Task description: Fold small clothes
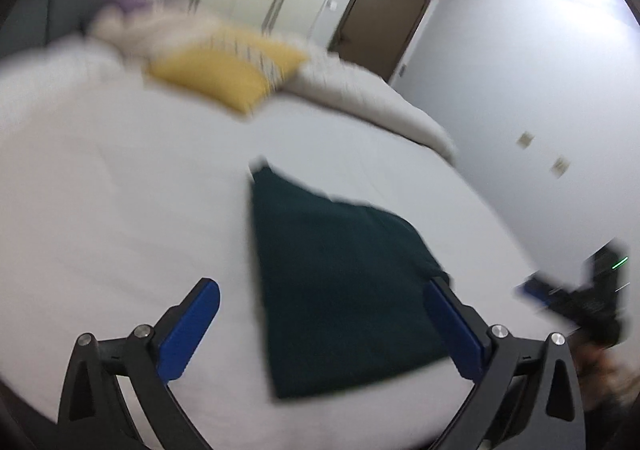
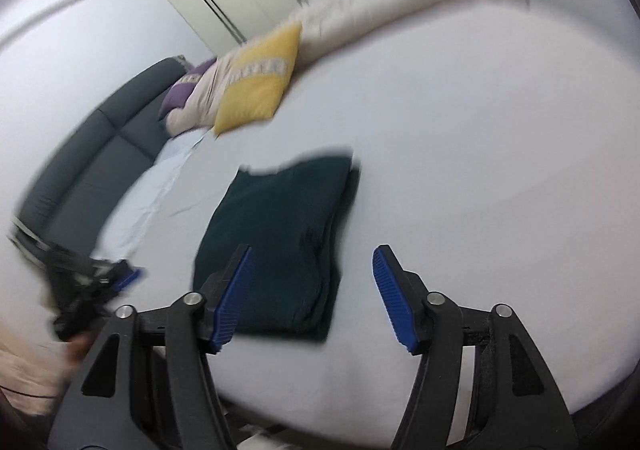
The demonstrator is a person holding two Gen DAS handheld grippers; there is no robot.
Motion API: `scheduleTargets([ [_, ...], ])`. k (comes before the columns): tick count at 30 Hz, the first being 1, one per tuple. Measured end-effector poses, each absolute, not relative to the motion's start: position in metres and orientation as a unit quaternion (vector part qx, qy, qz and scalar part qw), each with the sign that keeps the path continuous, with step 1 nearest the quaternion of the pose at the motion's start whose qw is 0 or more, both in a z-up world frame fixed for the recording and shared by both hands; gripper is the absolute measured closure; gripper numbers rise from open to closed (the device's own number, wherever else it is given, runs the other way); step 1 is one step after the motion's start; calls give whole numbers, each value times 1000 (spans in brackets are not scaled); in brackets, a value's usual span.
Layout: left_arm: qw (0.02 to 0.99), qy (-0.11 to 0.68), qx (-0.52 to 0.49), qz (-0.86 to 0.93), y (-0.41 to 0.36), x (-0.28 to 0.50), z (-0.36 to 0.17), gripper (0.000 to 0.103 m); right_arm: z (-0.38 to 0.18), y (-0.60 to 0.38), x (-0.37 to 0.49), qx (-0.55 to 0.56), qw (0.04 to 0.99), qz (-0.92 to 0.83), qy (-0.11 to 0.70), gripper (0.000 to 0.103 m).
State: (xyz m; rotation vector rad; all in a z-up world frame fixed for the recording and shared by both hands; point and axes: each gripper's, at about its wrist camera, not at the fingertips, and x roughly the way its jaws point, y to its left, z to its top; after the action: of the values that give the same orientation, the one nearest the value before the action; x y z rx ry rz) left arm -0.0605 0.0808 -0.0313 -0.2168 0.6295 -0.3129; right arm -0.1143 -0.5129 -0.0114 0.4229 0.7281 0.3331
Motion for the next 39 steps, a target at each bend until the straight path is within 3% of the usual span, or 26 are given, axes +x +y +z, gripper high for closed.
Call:
scheduleTargets([
  [2, 956, 268, -53, -111, 74, -73, -11, 0, 19, -498, -126, 160, 932, 130, 297, 23],
  [4, 973, 218, -9, -71, 64, -85, 9, 0, 43, -489, -140, 133, 957, 93, 241, 0],
  [7, 982, 180, 37, -50, 61, -99, 30, 0, 72, -473, -159, 88, 982, 16, 165, 0],
  [16, 966, 256, 18, -16, 47, -83, 24, 0, 99, -446, -160, 70, 982, 45, 172, 0],
  [20, 953, 304, 7, -6, 46, -76, 1, 0, 73, -423, -139, 52, 965, 43, 253, 0],
  [29, 918, 395, 14, -21, 35, -62, -74, 0, -17, -379, -106, -9, 934, 7, 356, 0],
  [39, 913, 406, 12, -19, 36, -66, -91, 0, -72, -377, -89, 4, 914, 1, 405, 0],
])
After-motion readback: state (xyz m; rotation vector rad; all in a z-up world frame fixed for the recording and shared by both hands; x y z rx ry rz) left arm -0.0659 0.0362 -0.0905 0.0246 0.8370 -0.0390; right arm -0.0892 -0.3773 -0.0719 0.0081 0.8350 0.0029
